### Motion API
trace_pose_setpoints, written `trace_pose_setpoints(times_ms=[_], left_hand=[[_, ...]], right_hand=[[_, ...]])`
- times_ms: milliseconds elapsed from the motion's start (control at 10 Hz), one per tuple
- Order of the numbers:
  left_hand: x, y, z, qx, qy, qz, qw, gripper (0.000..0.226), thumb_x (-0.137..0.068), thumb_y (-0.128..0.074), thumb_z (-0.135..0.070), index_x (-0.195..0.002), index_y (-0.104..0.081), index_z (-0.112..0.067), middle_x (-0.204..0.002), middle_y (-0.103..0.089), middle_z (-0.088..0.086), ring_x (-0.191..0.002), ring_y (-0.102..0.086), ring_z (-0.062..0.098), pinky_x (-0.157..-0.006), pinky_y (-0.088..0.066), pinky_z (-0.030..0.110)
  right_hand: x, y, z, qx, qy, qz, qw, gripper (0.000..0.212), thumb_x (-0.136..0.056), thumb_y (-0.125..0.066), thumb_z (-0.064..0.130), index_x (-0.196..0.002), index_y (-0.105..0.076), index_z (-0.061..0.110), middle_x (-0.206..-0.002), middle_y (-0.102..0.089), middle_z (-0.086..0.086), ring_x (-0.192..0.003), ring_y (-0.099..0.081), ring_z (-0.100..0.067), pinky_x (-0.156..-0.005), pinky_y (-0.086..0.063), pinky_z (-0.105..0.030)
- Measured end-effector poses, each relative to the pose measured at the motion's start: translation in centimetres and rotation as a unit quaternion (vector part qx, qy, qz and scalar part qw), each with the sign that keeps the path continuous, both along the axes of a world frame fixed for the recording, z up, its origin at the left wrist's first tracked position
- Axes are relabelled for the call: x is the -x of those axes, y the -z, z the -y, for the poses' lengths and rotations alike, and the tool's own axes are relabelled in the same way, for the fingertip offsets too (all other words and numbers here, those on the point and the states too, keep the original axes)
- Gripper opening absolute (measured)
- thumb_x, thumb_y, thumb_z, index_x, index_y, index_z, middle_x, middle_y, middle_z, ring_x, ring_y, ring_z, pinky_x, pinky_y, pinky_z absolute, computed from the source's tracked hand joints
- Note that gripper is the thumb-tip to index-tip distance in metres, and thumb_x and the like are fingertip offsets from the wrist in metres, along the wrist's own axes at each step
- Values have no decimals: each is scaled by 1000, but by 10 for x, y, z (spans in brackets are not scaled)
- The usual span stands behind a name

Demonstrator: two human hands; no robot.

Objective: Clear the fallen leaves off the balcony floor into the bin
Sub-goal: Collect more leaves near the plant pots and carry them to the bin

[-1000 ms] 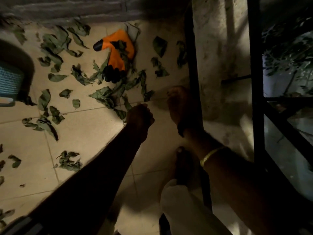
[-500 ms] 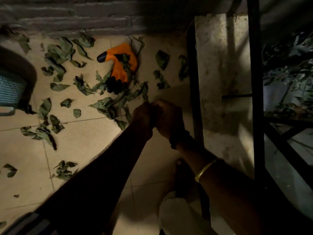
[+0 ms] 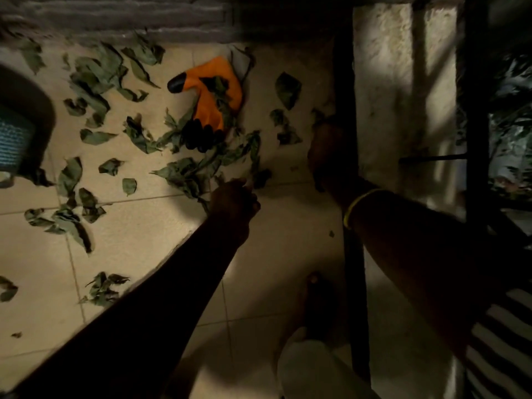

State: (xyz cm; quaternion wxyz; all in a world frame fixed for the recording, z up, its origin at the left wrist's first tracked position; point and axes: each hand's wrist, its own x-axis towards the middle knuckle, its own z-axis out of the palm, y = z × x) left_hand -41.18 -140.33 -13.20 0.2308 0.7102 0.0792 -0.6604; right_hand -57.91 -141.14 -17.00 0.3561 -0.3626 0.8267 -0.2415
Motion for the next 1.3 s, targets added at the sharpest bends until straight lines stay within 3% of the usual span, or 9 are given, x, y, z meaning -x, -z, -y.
trace_pose_setpoints(times_ms=[100, 200, 300, 500, 700, 800, 900, 1100, 1300], left_hand=[[-3, 1, 2, 3, 35, -24, 999, 43, -108, -30, -25, -140, -46, -2, -113, -63, 11, -76, -58, 21, -68, -47, 25], [-2, 0, 5, 12, 72, -17, 997, 32, -107, -33, -27, -119, -57, -8, -79, -57, 6, -60, -48, 17, -54, -39, 24], [4, -9, 13, 30, 125, -50, 990, 39, -105, -35, -43, -94, -57, -12, -60, -53, 0, -51, -40, 13, -48, -30, 25], [0, -25, 30, 67, 123, -39, 989, 36, -101, -38, -6, -66, -43, -12, -61, -43, 6, -50, -43, 17, -45, -36, 25], [-12, 0, 29, 50, 81, -46, 994, 36, -103, -37, -10, -66, -37, -15, -65, -34, 3, -51, -33, 16, -35, -31, 15], [-17, 9, 18, 52, 70, -70, 994, 32, -103, -39, -14, -71, -39, -16, -67, -34, 1, -53, -32, 13, -40, -32, 20], [-26, 17, 4, 50, 53, -77, 994, 32, -103, -43, -15, -71, -40, -17, -66, -34, 1, -52, -31, 13, -41, -31, 20], [-36, 6, -7, 27, 71, -30, 997, 23, -101, -48, -14, -78, -51, -14, -66, -38, 3, -55, -35, 15, -48, -32, 25], [-45, -17, 14, 59, 82, -44, 994, 40, -103, -35, -42, -94, -60, -11, -81, -59, 12, -66, -56, 23, -62, -45, 32]], right_hand=[[-4, -9, -8, -35, 162, 205, 965, 44, -93, -52, 20, -117, -60, -17, -108, -62, -21, -74, -66, -7, -88, -57, -32], [-17, -21, -18, -20, 161, 262, 952, 11, -92, -61, 11, -84, -63, 3, -84, -63, -6, -63, -66, -4, -65, -55, -24], [-61, -38, -31, 7, 92, 193, 977, 19, -82, -76, 7, -80, -67, 24, -81, -71, 2, -80, -71, -17, -73, -61, -42], [-72, -58, -20, 64, -149, 111, 980, 34, -80, -63, 36, -83, -76, 4, -84, -68, -9, -80, -59, -16, -76, -51, -33], [-18, -6, 44, -60, -281, -196, 938, 66, -92, -52, 16, -155, -32, 15, -163, -21, -14, -149, -20, -34, -121, -24, -44], [-5, 28, 56, -99, -349, -210, 908, 57, -100, -49, 12, -154, -31, 11, -162, -22, -15, -145, -27, -34, -120, -25, -46], [-18, 28, 39, -38, -267, -226, 936, 34, -106, -41, 18, -128, -60, 3, -111, -60, -13, -97, -53, -16, -93, -38, -19], [-51, 4, -6, -35, -42, 60, 997, 16, -89, -66, 8, -101, -73, 1, -94, -71, -8, -88, -67, -22, -83, -57, -43], [-127, -63, -34, 77, -106, 93, 987, 9, -86, -72, 20, -90, -75, 13, -77, -70, 9, -73, -67, -3, -65, -55, -23]])
